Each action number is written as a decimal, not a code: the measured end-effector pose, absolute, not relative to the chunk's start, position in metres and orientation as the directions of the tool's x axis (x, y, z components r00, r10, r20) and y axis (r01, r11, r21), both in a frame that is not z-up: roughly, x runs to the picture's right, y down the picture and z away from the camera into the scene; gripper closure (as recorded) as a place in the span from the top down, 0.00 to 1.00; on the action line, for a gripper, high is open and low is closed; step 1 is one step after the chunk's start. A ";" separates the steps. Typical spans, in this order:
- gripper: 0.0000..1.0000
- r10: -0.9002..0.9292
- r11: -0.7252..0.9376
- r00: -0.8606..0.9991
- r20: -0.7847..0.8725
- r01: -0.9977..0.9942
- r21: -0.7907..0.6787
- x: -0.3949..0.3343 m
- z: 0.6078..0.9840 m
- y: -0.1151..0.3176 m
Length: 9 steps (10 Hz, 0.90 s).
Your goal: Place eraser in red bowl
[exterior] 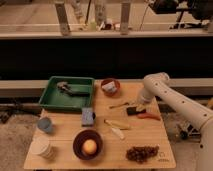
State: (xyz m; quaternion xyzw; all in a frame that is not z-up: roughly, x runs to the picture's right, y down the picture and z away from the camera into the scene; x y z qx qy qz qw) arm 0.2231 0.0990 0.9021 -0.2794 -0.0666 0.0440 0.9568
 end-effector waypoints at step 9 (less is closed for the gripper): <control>0.80 0.145 0.835 0.985 0.090 -0.073 -0.545 0.219 0.909 0.102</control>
